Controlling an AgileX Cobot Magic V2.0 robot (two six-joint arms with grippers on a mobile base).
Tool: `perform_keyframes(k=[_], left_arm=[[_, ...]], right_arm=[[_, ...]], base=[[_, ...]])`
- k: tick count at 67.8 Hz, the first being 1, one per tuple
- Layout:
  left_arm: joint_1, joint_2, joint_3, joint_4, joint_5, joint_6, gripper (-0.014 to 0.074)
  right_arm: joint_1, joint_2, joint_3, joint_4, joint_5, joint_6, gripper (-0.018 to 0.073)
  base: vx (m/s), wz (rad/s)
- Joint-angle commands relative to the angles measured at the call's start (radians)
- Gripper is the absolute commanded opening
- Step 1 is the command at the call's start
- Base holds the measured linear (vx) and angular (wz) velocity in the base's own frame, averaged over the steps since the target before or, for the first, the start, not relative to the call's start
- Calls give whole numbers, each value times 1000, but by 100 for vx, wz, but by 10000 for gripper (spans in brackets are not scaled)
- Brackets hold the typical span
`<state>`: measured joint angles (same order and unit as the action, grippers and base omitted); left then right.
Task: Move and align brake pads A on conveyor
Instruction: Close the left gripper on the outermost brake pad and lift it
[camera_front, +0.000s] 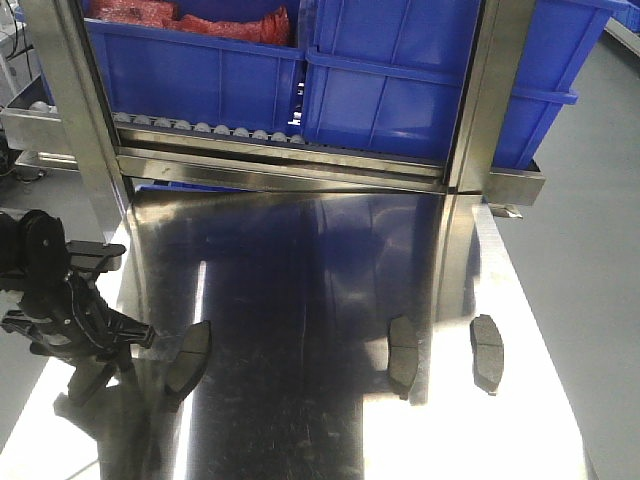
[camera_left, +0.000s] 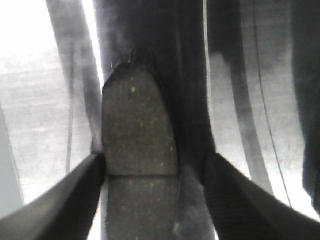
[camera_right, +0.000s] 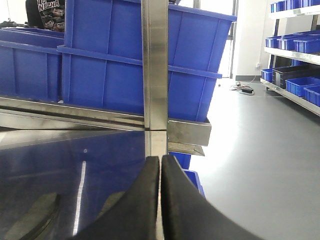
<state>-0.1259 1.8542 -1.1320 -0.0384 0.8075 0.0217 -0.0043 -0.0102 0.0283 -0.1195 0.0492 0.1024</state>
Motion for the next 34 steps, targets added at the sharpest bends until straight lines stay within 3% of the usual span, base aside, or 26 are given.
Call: perform_keyframes(k=[1,23,34], left_arm=[[-3,-29,-23,-8,-21,-15,345],[-3,-29,-23,-8,-20,-14,1],[-3,-41,-23,-8,-11,-14,-8]], right_arm=[[-5,-12,12,-8,-79,0,-11],[-5,-12,12,-8,-79,0,-11],[-5,-12,12,-8,-79,0,-11]], base=[[0,0],[0,0],[0,0]])
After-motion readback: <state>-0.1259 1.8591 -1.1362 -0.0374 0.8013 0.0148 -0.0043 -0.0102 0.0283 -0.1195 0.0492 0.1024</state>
